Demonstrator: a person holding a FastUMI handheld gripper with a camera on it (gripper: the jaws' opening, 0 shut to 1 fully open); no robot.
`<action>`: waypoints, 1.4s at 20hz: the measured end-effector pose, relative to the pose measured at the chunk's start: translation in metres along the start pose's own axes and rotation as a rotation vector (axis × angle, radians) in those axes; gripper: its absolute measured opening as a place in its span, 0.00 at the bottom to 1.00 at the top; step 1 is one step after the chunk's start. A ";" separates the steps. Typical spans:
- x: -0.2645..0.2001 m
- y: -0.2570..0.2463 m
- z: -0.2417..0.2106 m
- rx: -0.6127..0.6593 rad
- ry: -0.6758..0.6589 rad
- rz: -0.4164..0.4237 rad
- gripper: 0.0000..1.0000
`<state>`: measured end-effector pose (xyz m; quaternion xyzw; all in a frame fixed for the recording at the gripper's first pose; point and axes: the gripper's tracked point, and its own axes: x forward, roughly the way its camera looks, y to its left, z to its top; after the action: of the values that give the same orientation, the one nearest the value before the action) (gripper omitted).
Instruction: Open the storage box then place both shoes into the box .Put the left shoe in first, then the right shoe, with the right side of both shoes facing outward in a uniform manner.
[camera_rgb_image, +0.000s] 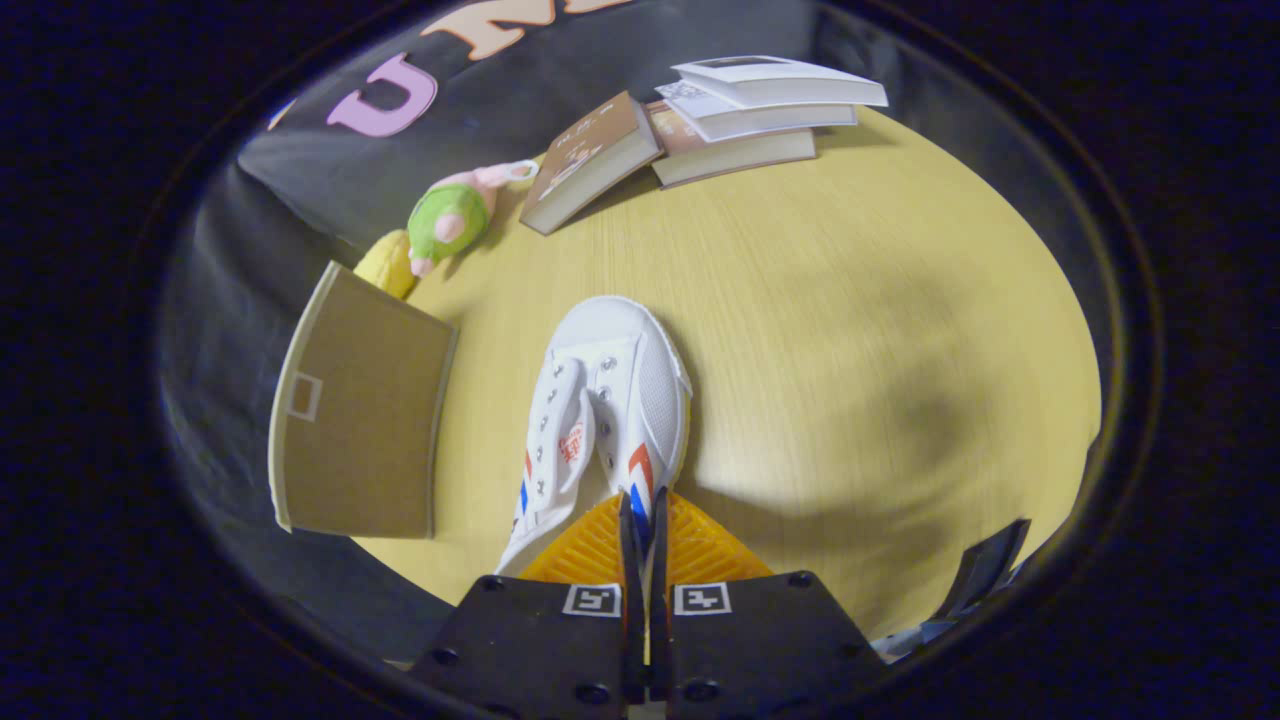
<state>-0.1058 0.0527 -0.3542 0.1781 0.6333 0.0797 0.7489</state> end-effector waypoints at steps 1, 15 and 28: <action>-0.003 0.000 0.003 0.009 -0.010 0.009 0.06; -0.026 0.056 0.027 0.114 -0.084 0.141 0.05; -0.063 0.192 0.056 0.117 -0.173 0.312 0.05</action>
<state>-0.0421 0.1986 -0.2181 0.3237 0.5349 0.1421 0.7674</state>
